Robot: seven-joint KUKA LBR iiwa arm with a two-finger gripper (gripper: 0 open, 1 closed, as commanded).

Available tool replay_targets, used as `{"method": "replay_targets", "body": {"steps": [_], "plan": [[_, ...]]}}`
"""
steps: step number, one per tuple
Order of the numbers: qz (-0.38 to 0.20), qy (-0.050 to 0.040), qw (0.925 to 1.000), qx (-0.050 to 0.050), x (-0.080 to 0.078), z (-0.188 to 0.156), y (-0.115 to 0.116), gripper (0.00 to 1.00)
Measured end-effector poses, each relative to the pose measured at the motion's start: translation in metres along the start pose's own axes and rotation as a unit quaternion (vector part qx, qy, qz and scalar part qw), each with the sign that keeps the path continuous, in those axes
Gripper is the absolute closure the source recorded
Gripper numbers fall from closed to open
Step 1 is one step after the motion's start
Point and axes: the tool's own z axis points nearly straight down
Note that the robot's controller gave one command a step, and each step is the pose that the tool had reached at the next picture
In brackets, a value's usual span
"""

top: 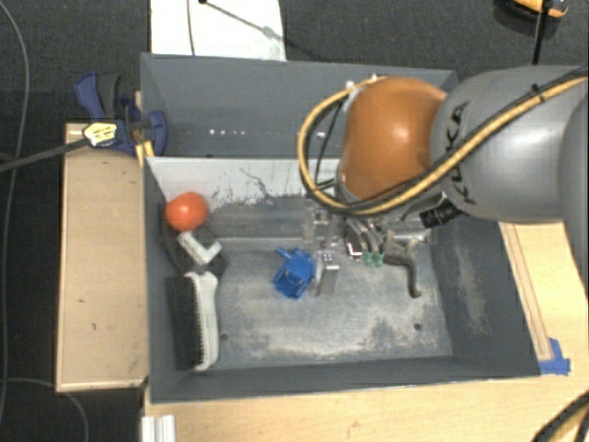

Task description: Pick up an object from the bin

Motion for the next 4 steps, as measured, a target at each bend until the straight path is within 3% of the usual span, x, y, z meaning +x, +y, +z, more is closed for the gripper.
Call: {"method": "replay_targets", "body": {"steps": [1,3,4], "plan": [[0.001,-0.0039,1.0,0.0,-0.001,-0.005,-0.001,0.0],[-0.055,-0.0106,0.9985,-0.001,-0.01,0.084,0.007,0.0],[-0.052,-0.01,0.9986,-0.003,-0.015,0.102,0.006,1.0]]}}
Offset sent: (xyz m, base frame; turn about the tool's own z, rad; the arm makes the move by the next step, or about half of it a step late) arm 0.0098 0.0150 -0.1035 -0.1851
